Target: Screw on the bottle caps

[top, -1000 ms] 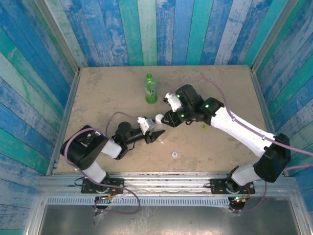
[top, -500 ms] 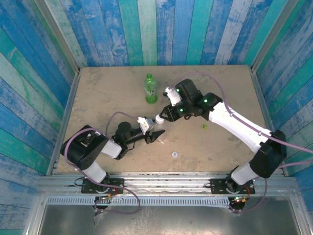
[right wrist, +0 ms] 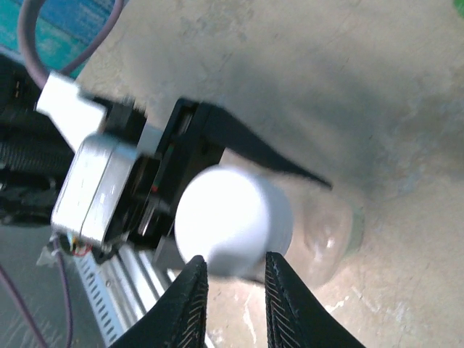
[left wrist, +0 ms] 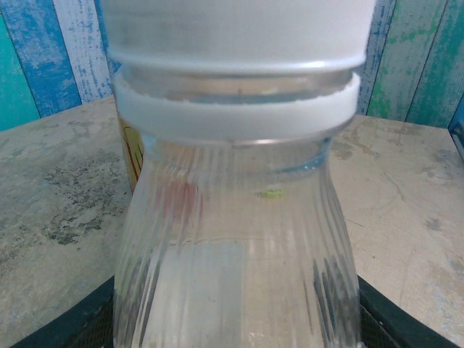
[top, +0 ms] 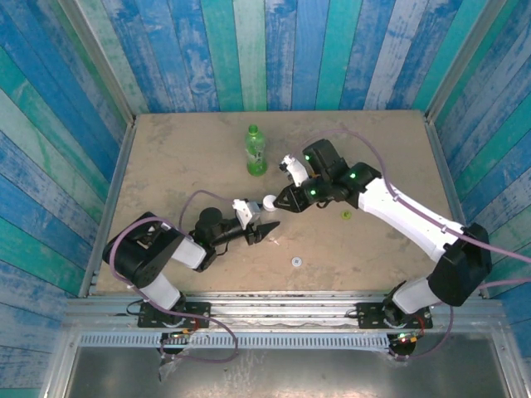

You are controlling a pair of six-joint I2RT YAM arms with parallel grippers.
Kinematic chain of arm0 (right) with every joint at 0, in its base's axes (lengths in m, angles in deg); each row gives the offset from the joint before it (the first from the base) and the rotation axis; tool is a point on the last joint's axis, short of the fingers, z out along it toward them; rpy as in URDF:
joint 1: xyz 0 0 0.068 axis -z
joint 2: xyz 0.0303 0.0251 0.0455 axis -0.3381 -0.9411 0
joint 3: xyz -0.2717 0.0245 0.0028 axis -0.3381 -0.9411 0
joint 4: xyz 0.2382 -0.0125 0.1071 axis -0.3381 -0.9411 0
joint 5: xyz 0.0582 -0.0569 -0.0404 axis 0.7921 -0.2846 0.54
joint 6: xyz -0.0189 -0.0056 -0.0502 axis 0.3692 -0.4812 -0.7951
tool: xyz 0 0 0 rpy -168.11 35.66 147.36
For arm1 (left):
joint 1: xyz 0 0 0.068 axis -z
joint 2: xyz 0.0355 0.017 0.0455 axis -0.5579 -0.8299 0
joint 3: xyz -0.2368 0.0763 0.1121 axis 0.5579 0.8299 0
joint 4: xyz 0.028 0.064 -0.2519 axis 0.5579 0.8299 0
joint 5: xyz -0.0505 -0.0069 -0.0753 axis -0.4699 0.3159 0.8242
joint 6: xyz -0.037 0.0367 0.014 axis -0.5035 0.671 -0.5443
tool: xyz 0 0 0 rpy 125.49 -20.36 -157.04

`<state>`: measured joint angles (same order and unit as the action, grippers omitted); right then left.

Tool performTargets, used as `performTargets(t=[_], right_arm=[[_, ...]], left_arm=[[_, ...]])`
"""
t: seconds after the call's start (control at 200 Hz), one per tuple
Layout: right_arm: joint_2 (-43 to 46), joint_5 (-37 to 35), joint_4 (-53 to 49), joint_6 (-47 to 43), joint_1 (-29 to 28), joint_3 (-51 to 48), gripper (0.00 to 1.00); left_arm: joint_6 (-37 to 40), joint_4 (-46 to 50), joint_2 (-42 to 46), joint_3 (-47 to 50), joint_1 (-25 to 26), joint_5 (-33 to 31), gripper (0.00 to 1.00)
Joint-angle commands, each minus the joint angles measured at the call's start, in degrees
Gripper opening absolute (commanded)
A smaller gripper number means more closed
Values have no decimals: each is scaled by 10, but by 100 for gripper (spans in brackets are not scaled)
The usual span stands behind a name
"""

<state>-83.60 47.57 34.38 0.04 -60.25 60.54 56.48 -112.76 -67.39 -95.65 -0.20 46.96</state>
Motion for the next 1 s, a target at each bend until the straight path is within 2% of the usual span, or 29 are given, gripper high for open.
performTargets(t=[0.0,0.135,0.351,0.486,0.561,0.606,0.761,0.917,0.962,0.997], right_arm=[[27,42,-32,-8,-7,-21,25],[42,11,-38,-32,-6,1,27],[73,-72,-57,-135,-6,24,50],[100,-81,-68,-240,-8,20,71],[118,-85,-74,-311,-11,10,77],[127,-84,-84,-357,-15,5,78],[131,-87,-139,-472,-30,20,77],[99,-148,-176,-548,-64,42,72],[83,-170,-185,-561,-76,53,71],[71,-182,-191,-565,-84,64,69]], left_arm=[[-21,-10,-14,4,0,5,50],[-19,-6,-5,5,0,1,48],[15,28,33,3,8,-18,45],[64,104,66,-16,21,-36,44],[89,141,85,-23,32,-49,41],[97,156,95,-26,35,-50,39],[119,196,135,-31,41,-46,40],[164,264,170,-43,52,-48,39],[178,275,179,-43,55,-49,33],[181,279,185,-41,57,-48,31]])
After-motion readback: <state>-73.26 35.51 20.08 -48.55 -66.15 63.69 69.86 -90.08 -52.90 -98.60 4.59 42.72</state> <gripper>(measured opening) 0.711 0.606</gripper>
